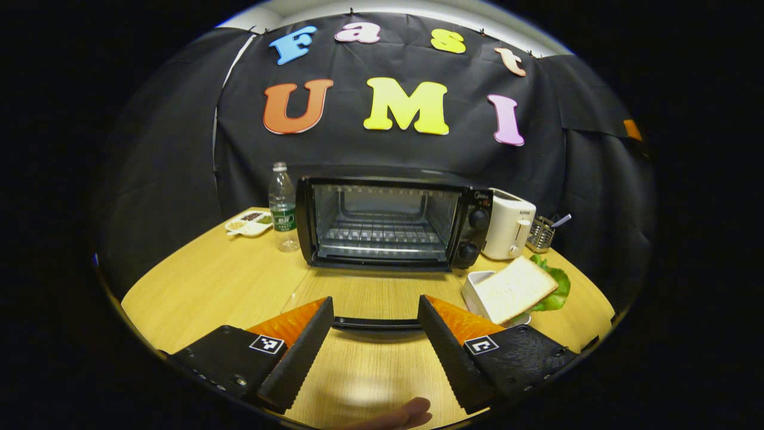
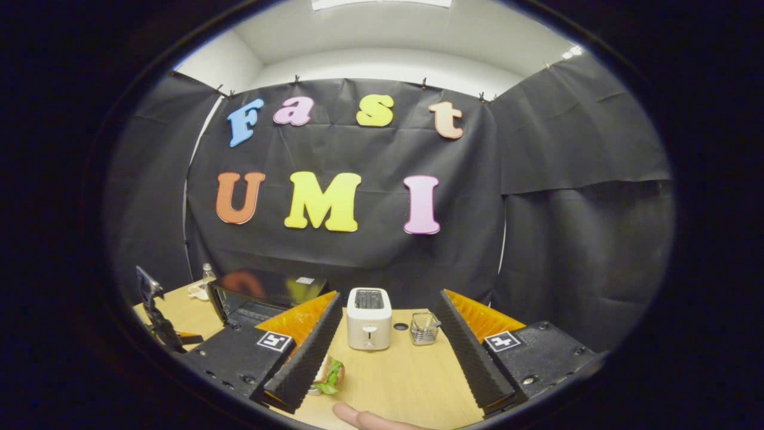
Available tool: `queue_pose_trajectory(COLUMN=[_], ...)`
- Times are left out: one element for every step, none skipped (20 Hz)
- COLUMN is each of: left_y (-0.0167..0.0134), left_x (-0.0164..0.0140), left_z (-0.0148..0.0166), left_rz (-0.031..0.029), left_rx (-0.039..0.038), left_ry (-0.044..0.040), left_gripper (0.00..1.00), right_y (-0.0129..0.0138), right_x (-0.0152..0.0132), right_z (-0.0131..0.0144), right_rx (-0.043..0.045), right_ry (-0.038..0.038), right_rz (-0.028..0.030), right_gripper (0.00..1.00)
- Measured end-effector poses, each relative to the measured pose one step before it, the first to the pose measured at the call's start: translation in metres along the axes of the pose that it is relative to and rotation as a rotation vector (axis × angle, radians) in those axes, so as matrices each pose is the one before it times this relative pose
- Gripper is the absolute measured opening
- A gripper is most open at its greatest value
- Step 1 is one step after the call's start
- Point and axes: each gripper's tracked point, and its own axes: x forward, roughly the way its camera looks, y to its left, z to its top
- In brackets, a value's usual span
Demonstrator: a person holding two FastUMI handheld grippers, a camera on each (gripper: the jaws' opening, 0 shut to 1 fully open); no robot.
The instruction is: Open the electric oven with the left hand, put the food in, and close the electric oven.
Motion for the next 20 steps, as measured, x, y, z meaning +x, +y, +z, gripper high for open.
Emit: queue_pose_trajectory(left_y=[-0.00374, -0.00422, -0.00267, -0.00430, -0.00232, -0.00103, 0.00262, 0.00373, 0.00264, -0.00059, -0.00462, -0.00344, -0.00018, 0.00013, 0.00018, -0.00079, 0.00023, 0.00033, -0.00188, -0.00232], left_x=[-0.00930, -0.00911, -0.00968, -0.00856, -0.00884, -0.00579, -0.00561, -0.00363, -0.00552, -0.00359, -0.00442, -0.00214, -0.00208, -0.00092, 0.00040, -0.00073, -0.00126, 0.00023, 0.00042, -0.00092], left_z=[0.01345, 0.01427, 0.01437, 0.01669, 0.01536, 0.01766, 0.01811, 0.01620, 0.01273, 0.01157, 0.00588, 0.00610, 0.00386, 0.00208, 0.00319, 0.00301, 0.00203, 0.00302, -0.00039, -0.00024], left_rz=[-0.00558, -0.01155, -0.00981, -0.01130, -0.00329, 0.00297, 0.01252, 0.01676, 0.01188, 0.00302, -0.00788, -0.00764, 0.00269, 0.00612, 0.00618, 0.00570, 0.00903, 0.00782, 0.00909, 0.00387], left_rx=[-0.01065, -0.00705, -0.00156, 0.00341, 0.00568, 0.01586, 0.02317, 0.02389, 0.01679, 0.00502, -0.00096, -0.00614, -0.00374, -0.00072, 0.00481, 0.01208, 0.01611, 0.01711, 0.01134, 0.00357], left_ry=[-0.03001, -0.02863, -0.03412, -0.03512, -0.03788, -0.04327, -0.03469, -0.02858, -0.02464, -0.02031, -0.01852, -0.01300, -0.00544, -0.00224, -0.01248, -0.01154, -0.01394, -0.01000, -0.00331, 0.00323], left_gripper=[0.94, 0.94, 0.94, 0.94, 0.94, 0.94, 0.93, 0.93, 0.93, 0.93, 0.93, 0.93, 0.93, 0.93, 0.93, 0.93, 0.93, 0.93, 0.93, 0.93], right_y=[0.00101, 0.00241, 0.00215, -0.00023, -0.00383, -0.00134, 0.00487, 0.00482, 0.00236, 0.00152, 0.00108, 0.00290, 0.00358, 0.00440, 0.00415, 0.00694, 0.01397, 0.00900, 0.00255, 0.00052], right_x=[0.00688, 0.00701, 0.00654, 0.00759, 0.00929, 0.00973, 0.00839, 0.00974, 0.00991, 0.01158, 0.01158, 0.01112, 0.01059, 0.01030, 0.00926, 0.00950, 0.00703, 0.00498, 0.00774, 0.00411], right_z=[-0.00850, -0.00765, -0.00582, -0.00383, -0.00376, -0.00716, -0.01074, -0.00849, -0.00815, -0.00609, -0.00718, -0.00675, -0.00956, -0.00963, -0.01056, -0.01209, -0.01095, -0.01007, -0.00904, -0.00590], right_rx=[0.00198, 0.00661, 0.00440, -0.00108, -0.00235, -0.00085, 0.00592, 0.01001, 0.00244, -0.00900, -0.01206, -0.00224, 0.00373, 0.01016, 0.01781, 0.02580, 0.02128, 0.02060, 0.02628, 0.01571], right_ry=[0.02563, 0.02633, 0.02493, 0.01313, 0.01545, 0.02606, 0.03245, 0.03732, 0.03561, 0.03318, 0.03520, 0.03354, 0.04268, 0.04721, 0.05242, 0.05573, 0.05220, 0.05228, 0.05066, 0.04538], right_rz=[0.01092, 0.01646, 0.01684, 0.00789, -0.00549, 0.00575, 0.02064, 0.02547, 0.01772, 0.01600, 0.01474, 0.02670, 0.02820, 0.03391, 0.04016, 0.05169, 0.08465, 0.06998, 0.04958, 0.02342], right_gripper=[1.00, 0.95, 0.95, 0.95, 0.95, 1.00, 1.00, 1.00, 1.00, 1.00, 1.00, 1.00, 0.96, 1.00, 1.00, 1.00, 1.00, 0.90, 0.97, 0.97])
